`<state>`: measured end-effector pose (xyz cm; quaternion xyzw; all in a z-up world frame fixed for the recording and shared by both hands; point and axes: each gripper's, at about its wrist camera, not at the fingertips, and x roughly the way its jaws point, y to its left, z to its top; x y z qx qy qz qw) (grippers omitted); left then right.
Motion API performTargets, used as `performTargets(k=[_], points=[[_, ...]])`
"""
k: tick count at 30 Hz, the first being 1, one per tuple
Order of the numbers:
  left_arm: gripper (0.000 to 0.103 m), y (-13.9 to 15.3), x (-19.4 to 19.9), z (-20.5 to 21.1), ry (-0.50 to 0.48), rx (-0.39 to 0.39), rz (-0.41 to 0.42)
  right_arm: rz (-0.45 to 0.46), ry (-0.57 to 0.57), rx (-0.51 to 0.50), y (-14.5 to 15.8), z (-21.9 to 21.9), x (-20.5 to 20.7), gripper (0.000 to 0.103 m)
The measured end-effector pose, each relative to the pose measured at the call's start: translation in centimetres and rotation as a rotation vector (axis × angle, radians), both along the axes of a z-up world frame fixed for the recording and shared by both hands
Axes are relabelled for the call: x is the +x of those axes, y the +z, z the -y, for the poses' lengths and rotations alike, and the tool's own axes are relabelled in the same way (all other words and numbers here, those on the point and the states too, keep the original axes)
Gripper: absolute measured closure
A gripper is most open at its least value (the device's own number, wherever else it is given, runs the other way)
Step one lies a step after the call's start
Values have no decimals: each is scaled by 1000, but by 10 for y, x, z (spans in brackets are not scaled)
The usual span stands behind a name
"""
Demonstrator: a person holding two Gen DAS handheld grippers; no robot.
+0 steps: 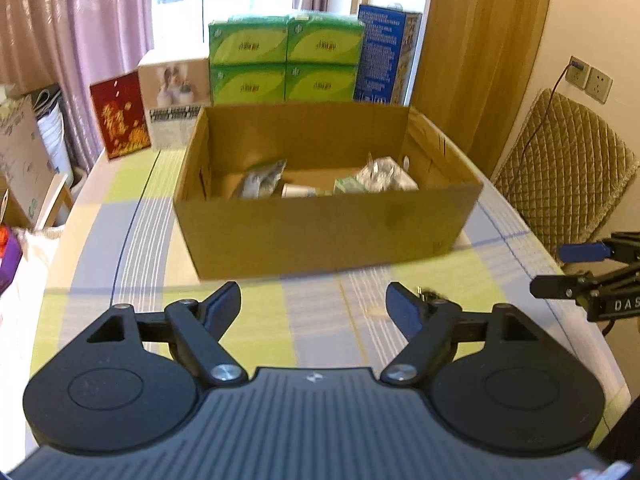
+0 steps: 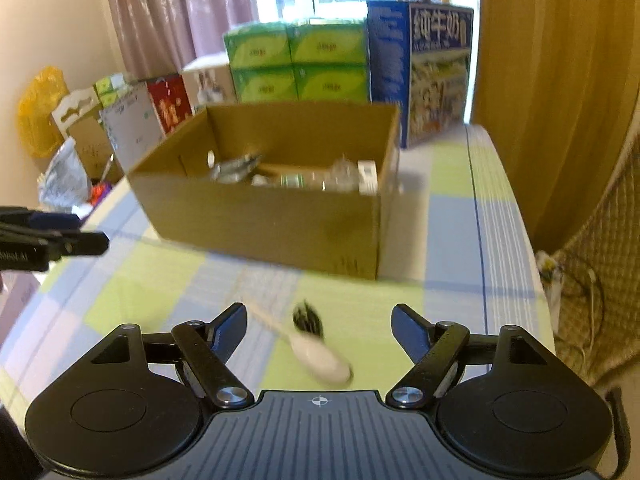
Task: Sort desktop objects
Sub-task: 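Withdraw both tools toward the white plastic spoon and black cable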
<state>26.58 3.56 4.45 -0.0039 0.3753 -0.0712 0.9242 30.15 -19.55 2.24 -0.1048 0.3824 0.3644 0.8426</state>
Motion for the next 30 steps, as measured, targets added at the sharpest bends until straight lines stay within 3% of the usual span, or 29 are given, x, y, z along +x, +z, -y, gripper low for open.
performTargets(k=[12,18,26,30], points=[[17,-44,-21,20,-29,78,-15,46,82,-18,-44,17,-22,26],[17,-76,-6,21,-32,42,-49,47,151,-50,-74,5,-4,28],[17,-101,20,27,-45,38,-44,102,301,-125,-99,-23,14,46],[17,-103,30,30,-58,22,-29,100,353,-158,-112,-34,20,48]])
